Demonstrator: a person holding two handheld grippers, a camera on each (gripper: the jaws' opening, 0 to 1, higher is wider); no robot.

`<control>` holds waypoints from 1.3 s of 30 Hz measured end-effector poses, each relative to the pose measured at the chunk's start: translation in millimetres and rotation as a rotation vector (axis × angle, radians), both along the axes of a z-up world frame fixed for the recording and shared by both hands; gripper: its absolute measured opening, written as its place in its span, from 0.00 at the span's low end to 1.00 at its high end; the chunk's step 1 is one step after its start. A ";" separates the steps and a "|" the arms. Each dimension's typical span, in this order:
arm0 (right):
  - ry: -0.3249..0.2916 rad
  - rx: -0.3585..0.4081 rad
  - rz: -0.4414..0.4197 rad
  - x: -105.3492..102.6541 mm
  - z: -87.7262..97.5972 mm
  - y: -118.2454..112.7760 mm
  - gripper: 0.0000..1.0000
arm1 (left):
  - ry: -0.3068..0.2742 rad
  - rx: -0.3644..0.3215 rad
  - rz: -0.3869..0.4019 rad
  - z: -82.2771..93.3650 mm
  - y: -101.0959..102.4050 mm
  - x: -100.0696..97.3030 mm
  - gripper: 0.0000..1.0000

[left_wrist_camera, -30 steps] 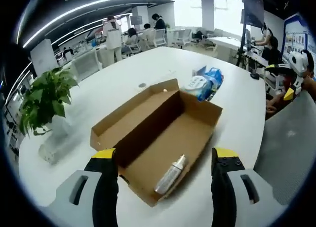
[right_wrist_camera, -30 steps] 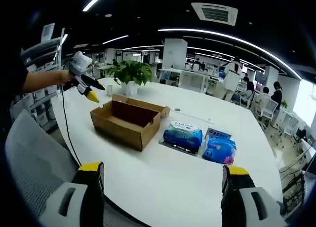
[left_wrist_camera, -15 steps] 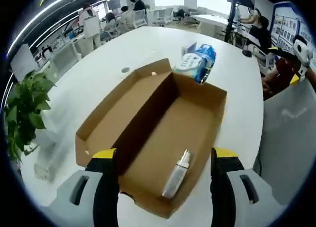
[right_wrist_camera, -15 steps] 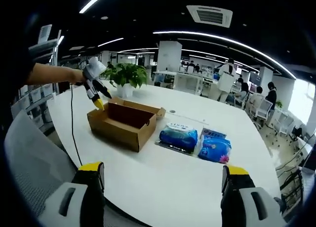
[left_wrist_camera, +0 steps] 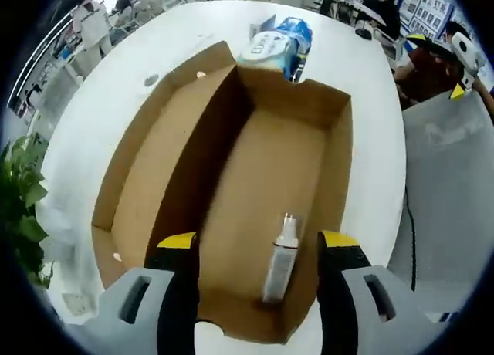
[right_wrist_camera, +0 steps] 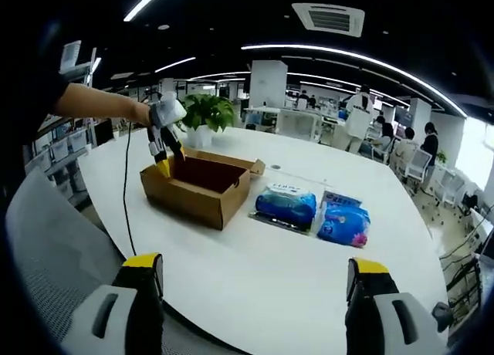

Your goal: Operate the shoe box by opening the lid, removing the specified soft item, and placing it in the target area until the item is outside and the box remains undamaged.

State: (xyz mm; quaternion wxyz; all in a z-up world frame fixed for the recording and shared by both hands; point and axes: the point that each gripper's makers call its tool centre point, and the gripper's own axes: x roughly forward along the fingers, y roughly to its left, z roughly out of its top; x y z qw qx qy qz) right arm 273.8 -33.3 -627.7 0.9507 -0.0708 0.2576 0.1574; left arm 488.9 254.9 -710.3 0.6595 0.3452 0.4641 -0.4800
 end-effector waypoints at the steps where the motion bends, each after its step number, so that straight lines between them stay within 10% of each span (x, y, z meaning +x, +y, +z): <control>1: -0.002 -0.006 0.001 0.2 -0.1 -0.3 0.99 | 0.006 0.013 -0.009 -3.2 -1.4 -0.3 0.60; 21: 0.019 -0.026 -0.004 -0.9 -6.1 -4.0 0.97 | 0.087 0.216 -0.215 -43.4 -9.5 -14.1 0.54; 39: 0.011 -0.062 -0.023 0.1 -5.5 -9.8 0.94 | 0.081 0.248 -0.169 -63.4 14.6 -5.4 0.45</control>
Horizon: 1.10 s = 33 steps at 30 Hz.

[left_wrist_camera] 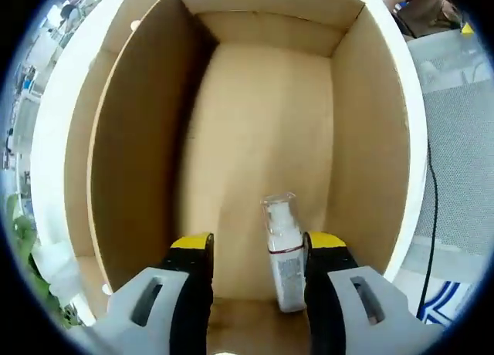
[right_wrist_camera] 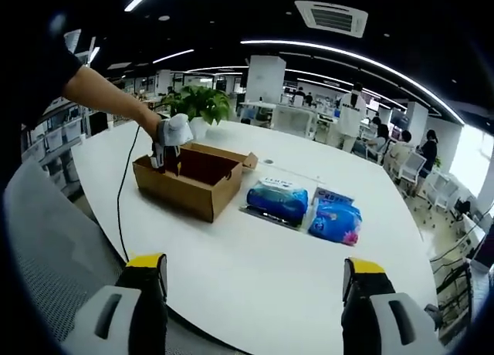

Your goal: Operate the shoe box by opening the lid, removing the specified soft item, and placing it in the target area until the item is outside and the box remains undamaged.

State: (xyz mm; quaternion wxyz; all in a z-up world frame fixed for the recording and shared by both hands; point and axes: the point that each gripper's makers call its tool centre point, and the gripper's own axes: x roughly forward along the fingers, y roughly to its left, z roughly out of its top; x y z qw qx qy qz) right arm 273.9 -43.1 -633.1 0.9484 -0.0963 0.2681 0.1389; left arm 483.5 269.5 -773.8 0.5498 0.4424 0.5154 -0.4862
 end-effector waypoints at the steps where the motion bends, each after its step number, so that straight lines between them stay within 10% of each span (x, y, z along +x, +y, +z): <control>1: 0.000 0.001 0.000 0.0 0.0 0.0 0.94 | 0.000 0.001 0.004 -0.1 1.5 -0.3 0.45; 33: 0.009 0.008 0.007 -1.1 -1.1 1.4 0.90 | 0.019 0.058 -0.075 -9.5 33.0 -13.2 0.20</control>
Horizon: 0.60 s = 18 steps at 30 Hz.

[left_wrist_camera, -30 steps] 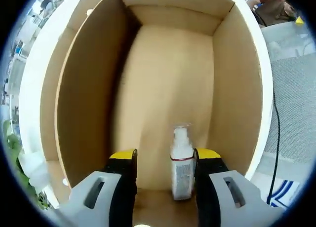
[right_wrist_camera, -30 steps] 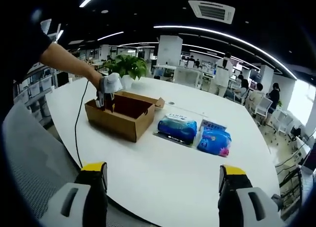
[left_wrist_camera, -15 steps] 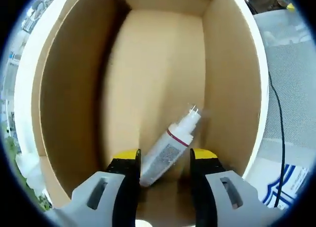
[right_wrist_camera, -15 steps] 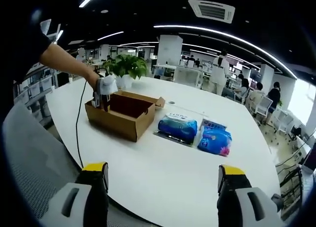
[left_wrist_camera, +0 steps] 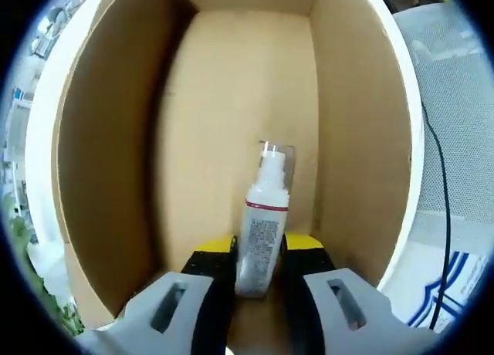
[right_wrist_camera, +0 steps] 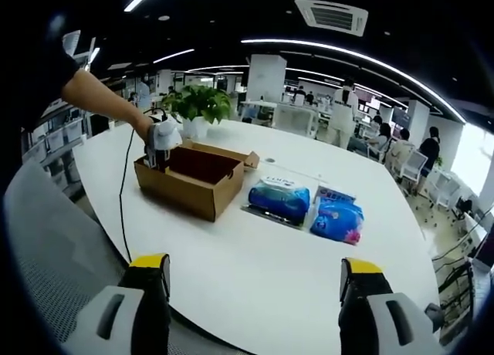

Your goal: Operate the shoe box by opening the lid, removing the specified soft item, and placing it in the target area until the item is outside and the box remains undamaged.

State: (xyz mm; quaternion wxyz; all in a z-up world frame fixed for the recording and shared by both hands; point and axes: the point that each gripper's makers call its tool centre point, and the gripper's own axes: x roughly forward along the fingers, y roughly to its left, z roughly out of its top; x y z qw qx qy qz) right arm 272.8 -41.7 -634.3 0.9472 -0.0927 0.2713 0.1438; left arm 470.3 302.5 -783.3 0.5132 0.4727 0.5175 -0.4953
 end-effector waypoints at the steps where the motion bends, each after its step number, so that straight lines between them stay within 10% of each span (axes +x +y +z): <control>1: 0.001 0.001 0.001 -0.1 -0.2 0.3 0.90 | -0.008 -0.002 0.001 1.1 -0.8 1.6 0.20; 18: -0.008 0.000 0.004 0.1 1.6 1.3 0.90 | -0.099 -0.044 0.036 19.2 -6.1 14.8 0.17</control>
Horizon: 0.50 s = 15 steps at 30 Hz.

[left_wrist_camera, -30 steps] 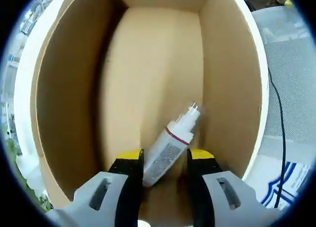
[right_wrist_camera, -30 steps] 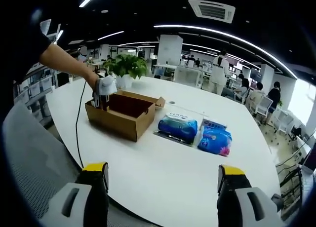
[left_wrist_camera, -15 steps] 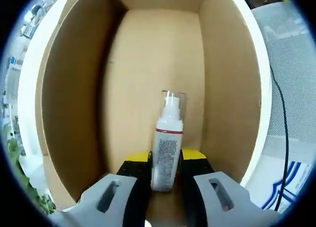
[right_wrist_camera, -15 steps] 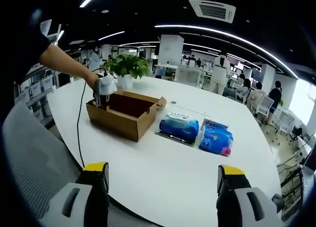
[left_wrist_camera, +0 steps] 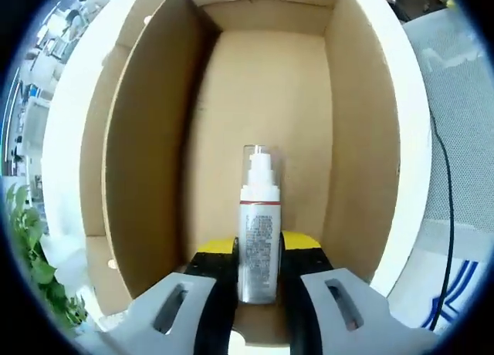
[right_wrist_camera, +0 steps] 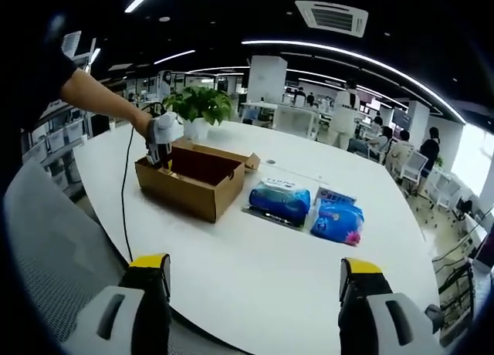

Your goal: Operate the shoe box by opening the lid, removing the specified soft item, and placing it in the target area until the item is outside and the box remains undamaged.

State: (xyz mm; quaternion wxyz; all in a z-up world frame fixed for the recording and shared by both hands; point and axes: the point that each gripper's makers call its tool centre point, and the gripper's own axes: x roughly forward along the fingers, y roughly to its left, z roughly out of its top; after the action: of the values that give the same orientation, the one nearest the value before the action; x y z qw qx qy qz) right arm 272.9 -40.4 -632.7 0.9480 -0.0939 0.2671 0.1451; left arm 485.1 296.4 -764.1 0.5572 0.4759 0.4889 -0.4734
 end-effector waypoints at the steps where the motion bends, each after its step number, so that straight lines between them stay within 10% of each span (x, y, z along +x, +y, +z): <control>1: -0.001 0.000 0.000 0.1 0.2 -0.1 0.90 | 0.002 -0.001 0.001 1.4 0.0 -1.4 0.17; 15: 0.002 0.003 0.000 0.0 0.3 0.1 0.90 | -0.028 -0.074 0.035 26.0 -6.4 -0.8 0.17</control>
State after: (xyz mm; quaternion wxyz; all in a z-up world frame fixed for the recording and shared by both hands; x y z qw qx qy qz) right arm 272.9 -40.3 -632.4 0.9480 -0.0922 0.2677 0.1454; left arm 484.3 290.0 -738.1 0.5897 0.4528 0.4713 -0.4745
